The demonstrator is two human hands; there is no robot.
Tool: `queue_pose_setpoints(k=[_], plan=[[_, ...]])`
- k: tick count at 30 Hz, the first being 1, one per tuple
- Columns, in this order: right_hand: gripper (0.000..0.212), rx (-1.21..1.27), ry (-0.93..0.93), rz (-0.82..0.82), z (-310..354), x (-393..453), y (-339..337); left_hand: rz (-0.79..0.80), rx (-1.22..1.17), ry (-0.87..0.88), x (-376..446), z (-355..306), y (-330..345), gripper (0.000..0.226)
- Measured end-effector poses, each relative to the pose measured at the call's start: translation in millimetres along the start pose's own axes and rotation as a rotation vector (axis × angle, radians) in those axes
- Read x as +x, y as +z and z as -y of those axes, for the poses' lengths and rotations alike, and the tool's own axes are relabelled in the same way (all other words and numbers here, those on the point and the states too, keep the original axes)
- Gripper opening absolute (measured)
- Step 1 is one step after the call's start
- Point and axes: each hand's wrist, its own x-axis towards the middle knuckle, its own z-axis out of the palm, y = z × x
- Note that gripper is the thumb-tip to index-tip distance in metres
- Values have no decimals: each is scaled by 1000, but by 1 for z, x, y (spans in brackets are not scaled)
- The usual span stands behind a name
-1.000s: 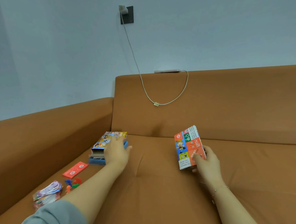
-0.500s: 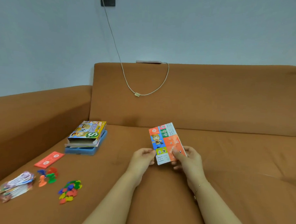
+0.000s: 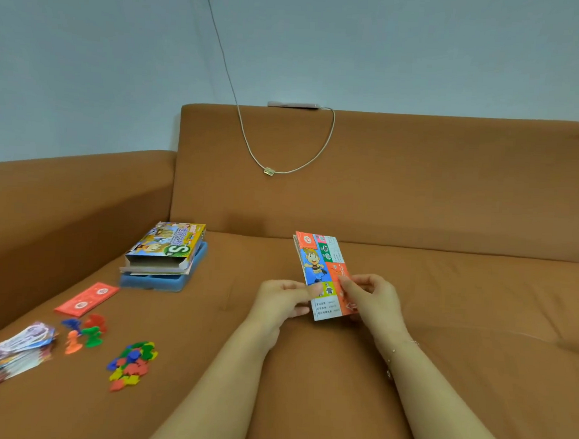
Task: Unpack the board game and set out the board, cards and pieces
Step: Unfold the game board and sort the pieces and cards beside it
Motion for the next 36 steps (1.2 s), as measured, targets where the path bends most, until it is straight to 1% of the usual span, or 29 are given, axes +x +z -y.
queue_pose_setpoints(k=[2, 5, 6, 8, 9, 12, 14, 16, 18, 20, 23, 26, 28, 33, 36], plan=[[20, -49, 0, 48, 0, -1, 1, 7, -10, -3, 0, 0, 0, 31], [28, -65, -12, 127, 5, -5, 2, 11, -82, -11, 0, -1, 0, 41], [32, -40, -1, 157, 8, -7, 2, 8, -127, -16, -1, -1, 0, 42], [48, -7, 35, 204, 10, -10, 3, -9, -204, -25, -1, -3, -2, 40], [51, -4, 46, 214, 10, -11, 4, -17, -230, -27, -1, -2, -3, 37], [39, 9, 53, 276, 15, -15, 5, -33, -296, -28, -1, -3, -4, 30], [43, 41, 56, 373, 18, -18, 6, -21, -375, -34, -2, -5, -2, 27], [40, 63, 38, 494, 20, -22, 7, 14, -486, -48, -3, -9, 0, 24], [39, 63, 22, 548, 21, -24, 8, 43, -567, -75, -5, -11, 2, 23], [39, 76, 23, 538, 20, -22, 10, 54, -586, -96, -6, -12, 3, 26], [45, 102, 27, 510, 19, -20, 11, 61, -572, -110, -6, -12, 3, 32], [50, 140, 45, 467, 18, -16, 13, 56, -561, -109, -6, -12, 3, 28], [49, 203, 84, 392, 18, -12, 13, 63, -540, -98, -6, -12, 3, 25], [33, 416, 201, 178, 17, -5, 9, 100, -413, -22, -8, -10, 3, 32], [32, 472, 221, 73, 17, -3, 6, 66, -374, 22, -7, -10, 5, 23]])
